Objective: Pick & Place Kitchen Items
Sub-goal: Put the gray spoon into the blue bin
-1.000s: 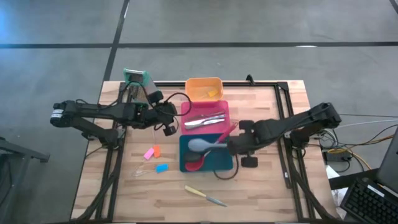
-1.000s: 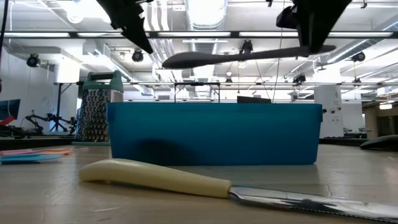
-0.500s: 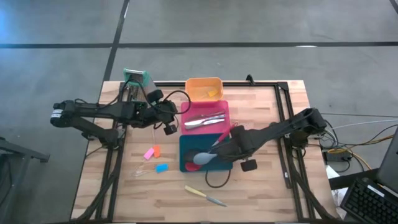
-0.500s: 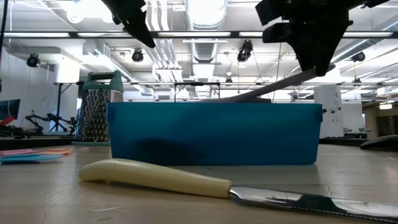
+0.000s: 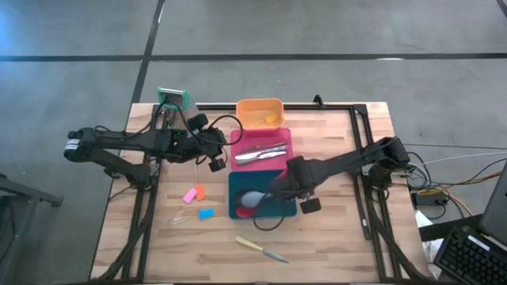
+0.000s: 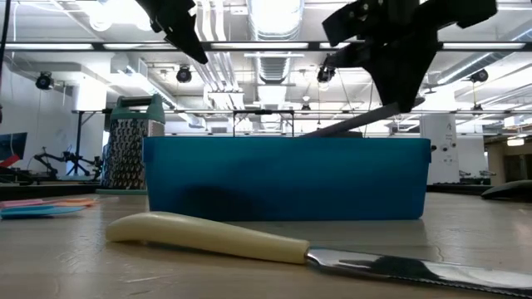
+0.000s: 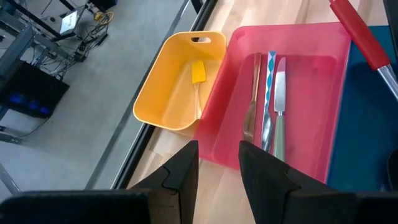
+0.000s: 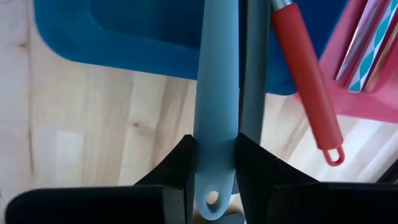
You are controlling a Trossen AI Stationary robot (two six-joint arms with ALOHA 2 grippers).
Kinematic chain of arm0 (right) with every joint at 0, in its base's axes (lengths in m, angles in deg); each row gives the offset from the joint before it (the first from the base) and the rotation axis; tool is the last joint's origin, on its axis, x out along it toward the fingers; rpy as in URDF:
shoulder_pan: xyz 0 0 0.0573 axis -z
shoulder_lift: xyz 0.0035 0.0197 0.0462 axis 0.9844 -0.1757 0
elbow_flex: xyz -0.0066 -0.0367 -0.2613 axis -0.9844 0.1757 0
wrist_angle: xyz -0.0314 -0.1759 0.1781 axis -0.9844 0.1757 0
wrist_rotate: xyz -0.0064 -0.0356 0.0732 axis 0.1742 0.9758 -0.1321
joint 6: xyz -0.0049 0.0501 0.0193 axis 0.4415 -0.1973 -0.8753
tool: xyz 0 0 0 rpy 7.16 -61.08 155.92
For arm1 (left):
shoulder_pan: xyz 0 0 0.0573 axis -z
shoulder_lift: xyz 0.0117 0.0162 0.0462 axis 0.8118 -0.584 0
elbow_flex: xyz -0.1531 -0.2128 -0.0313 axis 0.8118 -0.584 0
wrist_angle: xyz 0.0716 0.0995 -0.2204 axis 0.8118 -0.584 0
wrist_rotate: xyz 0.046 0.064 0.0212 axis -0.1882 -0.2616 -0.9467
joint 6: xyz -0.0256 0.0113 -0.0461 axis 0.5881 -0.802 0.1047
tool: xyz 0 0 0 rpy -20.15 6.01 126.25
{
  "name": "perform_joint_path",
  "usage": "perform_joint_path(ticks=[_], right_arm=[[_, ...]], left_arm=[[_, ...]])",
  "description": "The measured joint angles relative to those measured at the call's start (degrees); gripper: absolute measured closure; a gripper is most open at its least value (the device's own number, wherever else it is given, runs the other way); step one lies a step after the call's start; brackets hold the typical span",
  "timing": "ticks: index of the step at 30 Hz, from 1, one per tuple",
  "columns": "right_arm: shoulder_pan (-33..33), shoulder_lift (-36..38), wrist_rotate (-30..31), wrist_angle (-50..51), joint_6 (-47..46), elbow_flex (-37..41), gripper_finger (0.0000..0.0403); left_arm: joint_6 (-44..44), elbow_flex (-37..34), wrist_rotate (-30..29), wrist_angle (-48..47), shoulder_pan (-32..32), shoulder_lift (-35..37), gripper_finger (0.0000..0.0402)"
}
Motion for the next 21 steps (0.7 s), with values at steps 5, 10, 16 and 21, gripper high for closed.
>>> perform_joint_path(ticks=[5,10,16,21], right_arm=[[2.16,-0.92,-0.27,-1.19,1.73,0.36,0.0332],[4.16,-1.03,-0.91,-1.32,2.17,1.01,0.0332],[4.71,-1.10,-1.05,-2.36,1.92,1.09,0.0289],[4.70,-1.10,-1.00,-2.89,0.46,1.09,0.0218]], left_arm=[[0.02,0.00,0.01,0.00,0.02,0.00,0.0282],[0.02,0.00,0.02,0.00,0.02,0.00,0.0282],[0.02,-0.02,0.01,0.00,0.02,0.00,0.0282],[0.02,-0.06,0.01,0.00,0.02,0.00,0.0282]])
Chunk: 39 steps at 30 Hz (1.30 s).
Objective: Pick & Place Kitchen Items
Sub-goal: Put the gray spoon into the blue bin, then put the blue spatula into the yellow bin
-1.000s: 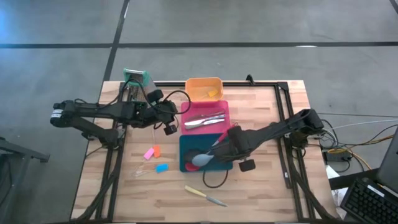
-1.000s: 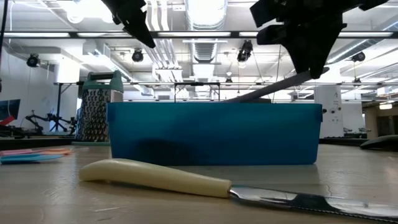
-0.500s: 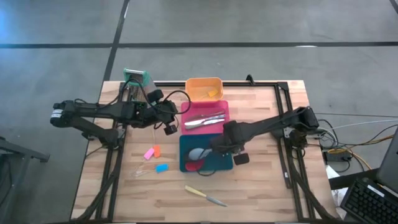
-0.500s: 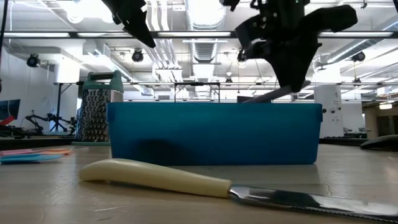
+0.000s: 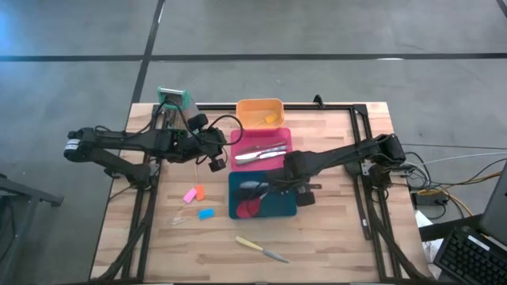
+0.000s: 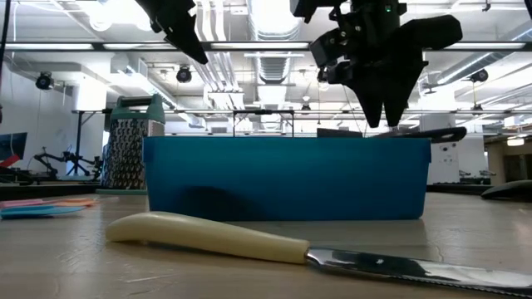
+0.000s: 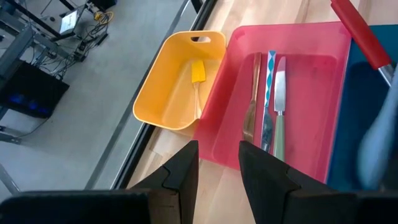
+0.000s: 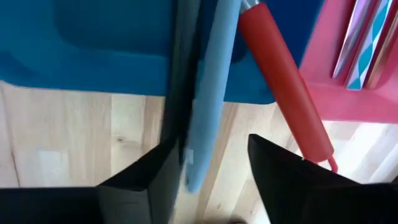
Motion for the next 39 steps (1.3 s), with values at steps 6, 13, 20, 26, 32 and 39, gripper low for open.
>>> perform_joint_path(ticks=[6,13,20,26,32,39], right_arm=[[-0.04,0.43,0.00,1.09,-6.44,-0.01,0.0187],[-1.41,4.30,1.29,6.17,-15.47,0.35,0.0189],[-5.02,11.44,7.06,6.00,-20.47,1.80,0.0221],[-7.77,19.56,10.27,1.47,-23.42,5.44,0.0263],[-9.19,29.15,10.66,-5.30,-26.48,13.09,0.0317],[-9.22,38.93,10.66,-6.59,-32.64,22.09,0.0363]], left_arm=[[0.03,-0.09,0.00,-0.22,0.00,0.00,0.0282],[1.65,-0.03,5.96,-5.04,0.02,0.00,0.0282],[6.25,-0.83,10.23,-13.23,1.75,0.00,0.0282],[13.32,-1.43,10.03,-18.55,7.09,-0.14,0.0289],[22.75,-1.45,13.40,-21.87,13.20,-0.21,0.0305],[31.42,-4.32,19.99,-20.49,18.44,-0.91,0.0305]])
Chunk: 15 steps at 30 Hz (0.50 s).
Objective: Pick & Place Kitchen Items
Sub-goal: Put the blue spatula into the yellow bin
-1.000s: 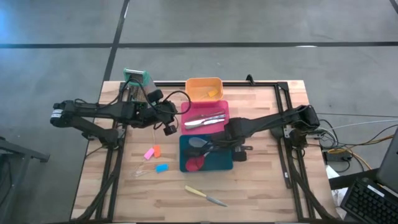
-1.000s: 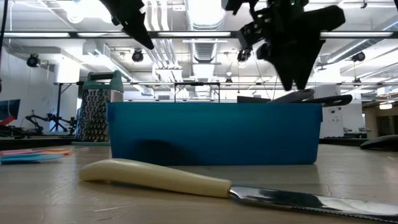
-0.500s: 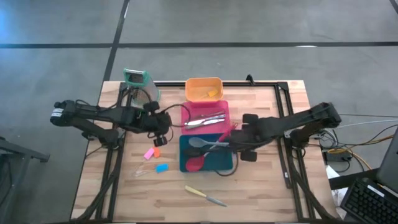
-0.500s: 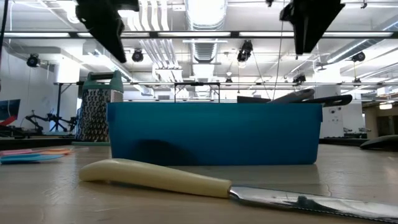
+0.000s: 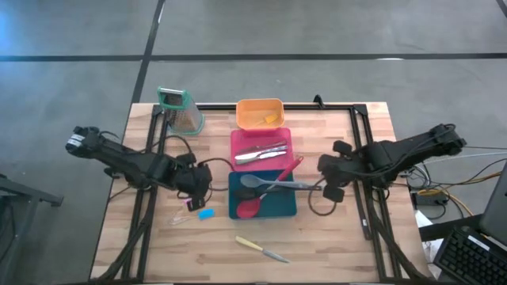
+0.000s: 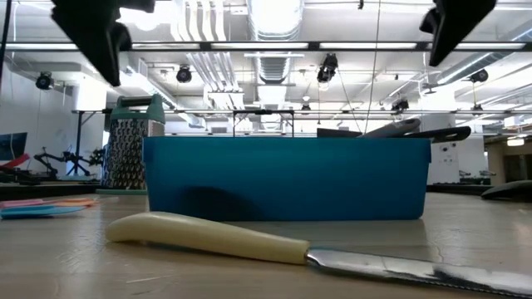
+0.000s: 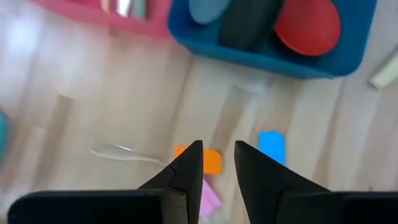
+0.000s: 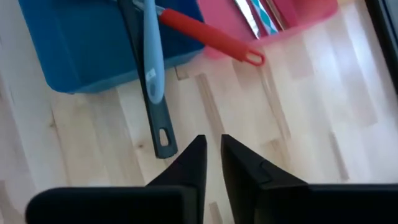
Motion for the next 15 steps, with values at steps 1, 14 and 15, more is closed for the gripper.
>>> perform_joint_path(ticks=[1,14,15], right_arm=[[0.00,1.14,-0.02,-0.47,-0.67,1.14,0.0367],[0.02,7.77,0.00,-6.76,-0.98,7.82,0.0391],[0.02,7.77,-0.02,-6.81,-0.96,7.86,0.0392]], left_arm=[[1.38,-0.55,0.35,0.47,0.73,-0.19,0.0305],[16.33,-2.41,-3.86,6.01,8.97,-11.51,0.0317],[17.43,-2.13,-4.01,5.86,9.22,-13.05,0.0320]])
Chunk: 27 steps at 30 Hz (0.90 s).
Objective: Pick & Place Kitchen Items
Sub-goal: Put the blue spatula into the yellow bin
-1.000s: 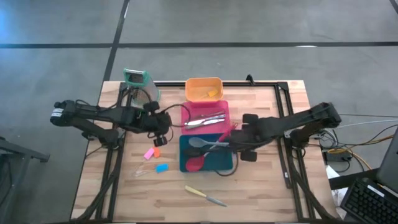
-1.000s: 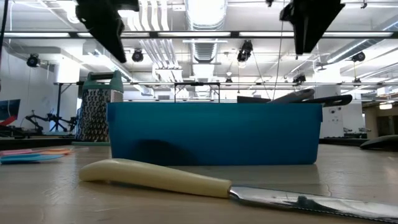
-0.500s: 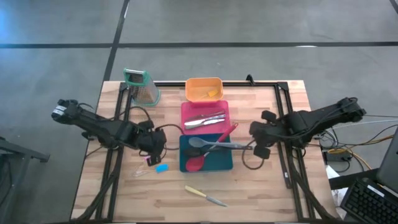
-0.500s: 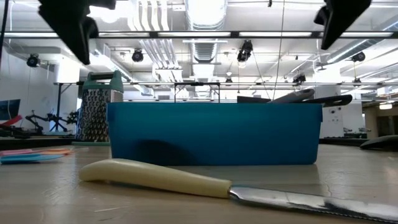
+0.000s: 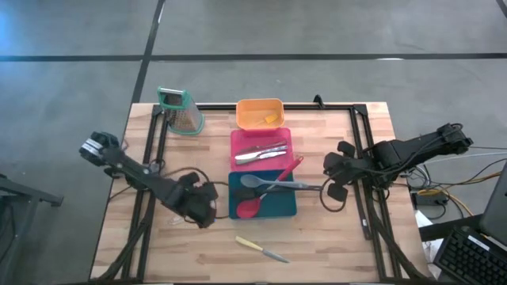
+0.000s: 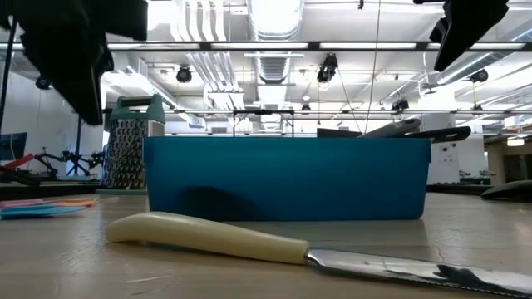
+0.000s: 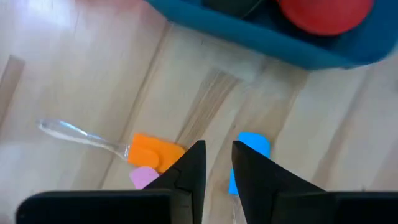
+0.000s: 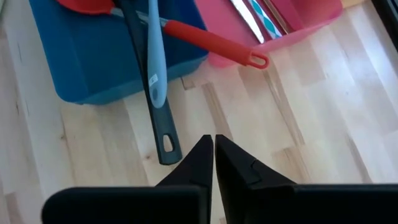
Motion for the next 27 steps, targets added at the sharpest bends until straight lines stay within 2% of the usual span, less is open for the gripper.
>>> perform_joint_path(ticks=[3,6,11,14,20,27], right_arm=[[0.02,-0.28,0.02,-0.09,0.04,0.03,0.0394],[0.02,-0.68,0.00,-0.13,0.09,0.04,0.0394],[0.02,-0.65,0.02,-0.15,0.11,0.04,0.0394],[0.02,-0.59,0.00,-0.15,0.12,0.04,0.0394],[0.02,-0.59,0.69,-0.22,3.07,0.04,0.0394],[0.04,-0.59,2.58,-1.47,6.61,0.04,0.0394]], left_arm=[[2.57,0.44,0.36,-0.10,0.40,-3.88,0.0328],[3.85,1.62,3.48,-0.17,0.37,-7.13,0.0333],[5.15,6.28,5.53,-1.13,1.03,-11.29,0.0335],[6.06,10.45,5.26,-5.22,1.98,-12.89,0.0335],[14.10,17.04,3.74,-16.32,4.07,-15.32,0.0335],[14.01,17.13,5.45,-14.02,5.29,-15.79,0.0333]])
